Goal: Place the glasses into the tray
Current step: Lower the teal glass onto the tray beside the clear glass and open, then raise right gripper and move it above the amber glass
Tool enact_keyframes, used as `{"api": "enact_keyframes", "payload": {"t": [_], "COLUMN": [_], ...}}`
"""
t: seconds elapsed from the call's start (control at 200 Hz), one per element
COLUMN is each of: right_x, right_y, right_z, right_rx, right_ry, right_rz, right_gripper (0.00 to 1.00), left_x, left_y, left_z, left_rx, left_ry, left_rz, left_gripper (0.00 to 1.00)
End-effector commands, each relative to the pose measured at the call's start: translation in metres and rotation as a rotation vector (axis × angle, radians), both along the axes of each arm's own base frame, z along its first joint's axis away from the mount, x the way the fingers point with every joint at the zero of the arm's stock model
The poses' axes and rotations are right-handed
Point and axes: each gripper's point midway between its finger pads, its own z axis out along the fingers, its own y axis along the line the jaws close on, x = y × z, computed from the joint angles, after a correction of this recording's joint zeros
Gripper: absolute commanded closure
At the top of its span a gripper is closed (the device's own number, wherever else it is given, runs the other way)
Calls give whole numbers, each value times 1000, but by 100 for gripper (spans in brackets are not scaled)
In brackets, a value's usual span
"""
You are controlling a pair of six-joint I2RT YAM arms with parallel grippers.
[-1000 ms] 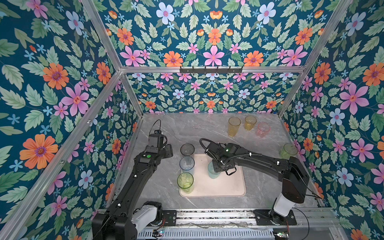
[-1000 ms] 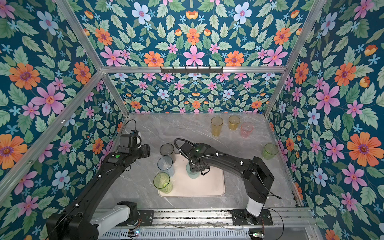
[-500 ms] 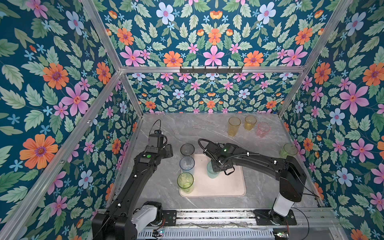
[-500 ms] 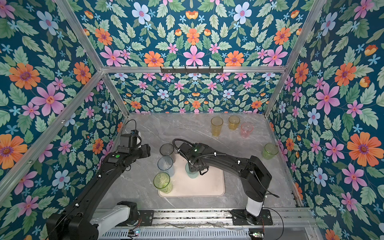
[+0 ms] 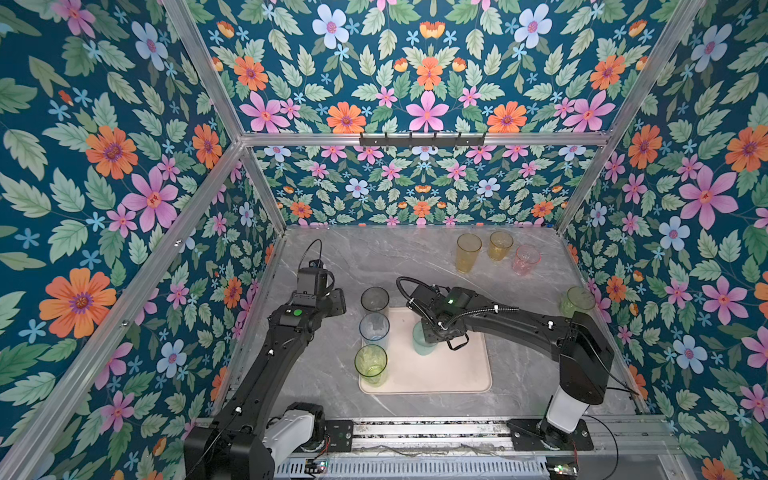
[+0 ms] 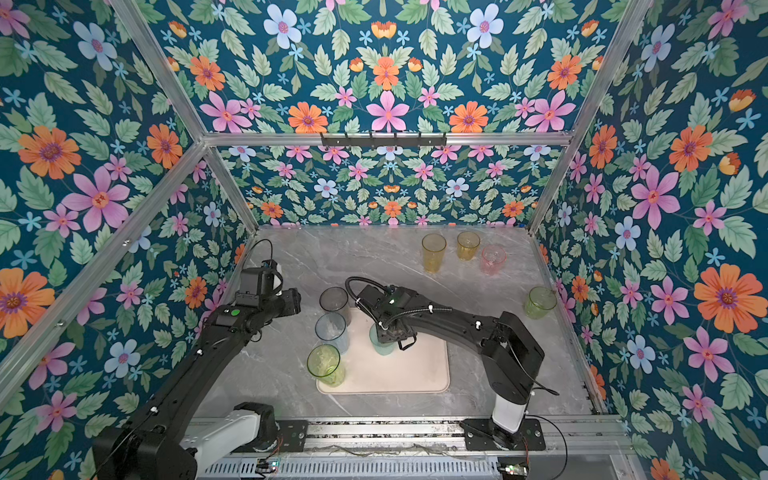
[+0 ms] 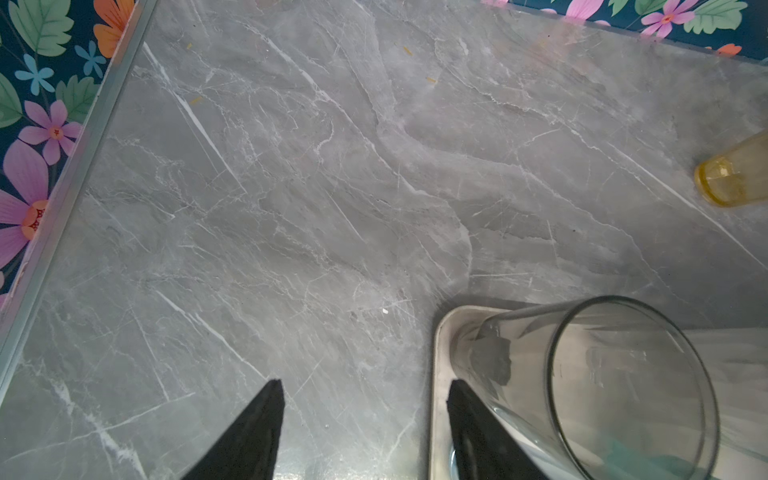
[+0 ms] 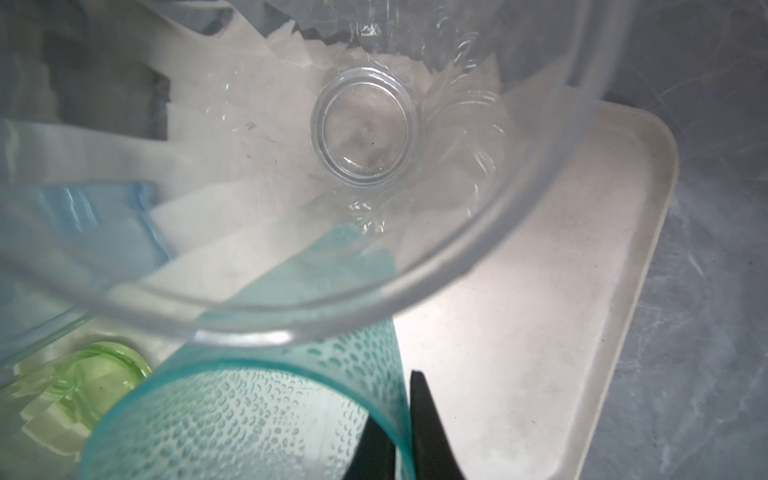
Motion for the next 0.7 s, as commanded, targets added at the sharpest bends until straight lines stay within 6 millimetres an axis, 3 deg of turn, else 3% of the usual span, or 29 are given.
{"api": "enact_keyframes", "payload": {"t": [0.0,0.435,0.455,0.695], "right_x": [1,-4,-4,-4], "right_y": [-4,5,5,3], "right_z": [-1,25,38,67], "right_rx": [-22,96,125,181], "right_ry": [-6,-36,-57,-124], "right_rz": [-13,23,24,69], "right_gripper": [84,66,65,64], "left_x": [0,0,0,0], "left_y": [0,2,2,1], "left_z": [1,1,1,1], "left_rx": [-1,3,3,2], "left_ry": [-4,-3,-3,-2], "left_rz": [6,10,11,9], "left_gripper": [34,34,34,34]}}
